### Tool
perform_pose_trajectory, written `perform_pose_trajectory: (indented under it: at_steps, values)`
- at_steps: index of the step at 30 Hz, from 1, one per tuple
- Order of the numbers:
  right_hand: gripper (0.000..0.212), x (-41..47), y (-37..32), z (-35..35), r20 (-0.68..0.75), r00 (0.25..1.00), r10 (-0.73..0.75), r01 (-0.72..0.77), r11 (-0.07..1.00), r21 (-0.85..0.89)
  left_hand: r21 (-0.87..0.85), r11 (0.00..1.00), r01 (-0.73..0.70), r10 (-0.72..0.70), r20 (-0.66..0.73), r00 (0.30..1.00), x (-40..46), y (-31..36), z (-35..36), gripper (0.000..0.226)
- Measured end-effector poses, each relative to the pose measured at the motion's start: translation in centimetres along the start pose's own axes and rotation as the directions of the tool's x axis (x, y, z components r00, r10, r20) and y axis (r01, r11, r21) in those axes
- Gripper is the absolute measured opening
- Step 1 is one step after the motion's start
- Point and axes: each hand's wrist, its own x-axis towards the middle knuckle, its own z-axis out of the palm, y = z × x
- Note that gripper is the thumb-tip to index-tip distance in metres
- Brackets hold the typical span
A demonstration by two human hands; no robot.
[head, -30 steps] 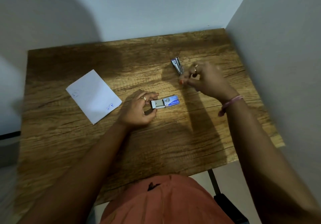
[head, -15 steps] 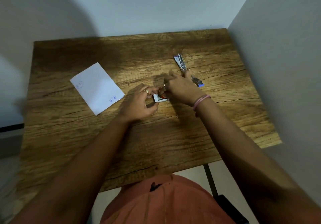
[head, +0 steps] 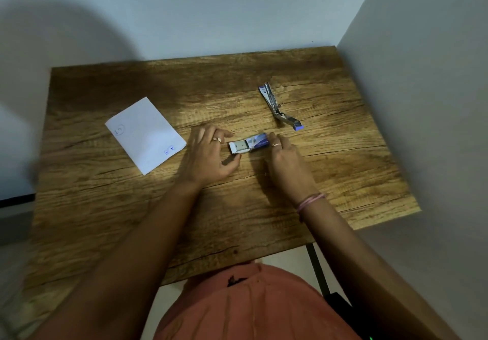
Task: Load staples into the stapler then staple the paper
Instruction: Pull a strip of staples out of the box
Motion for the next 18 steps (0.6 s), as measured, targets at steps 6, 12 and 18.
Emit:
perform_pose_trajectory:
  at_steps: [6,12,18]
  values:
    - [0.055,1.1,0.7,0.8,0.009,0.995,0.102,-0.098,0.932,0.35,-0.085,0.995,-0.042,0.041,-0.022,0.999,0.1,0.1,0.1,0.029]
    - [0.043,2.2,0.1,0.9,0.033,0.993,0.109,-0.11,0.844,0.525,-0.21,0.978,-0.002,-0.003,-0.024,1.0,0.1,-0.1,0.0,0.028]
    - [0.043,2.3,-0.3,1.0,0.019,0.999,0.027,-0.033,0.839,0.544,-0.255,0.963,0.085,-0.087,0.003,0.996,0.2,-0.3,0.0,0.036]
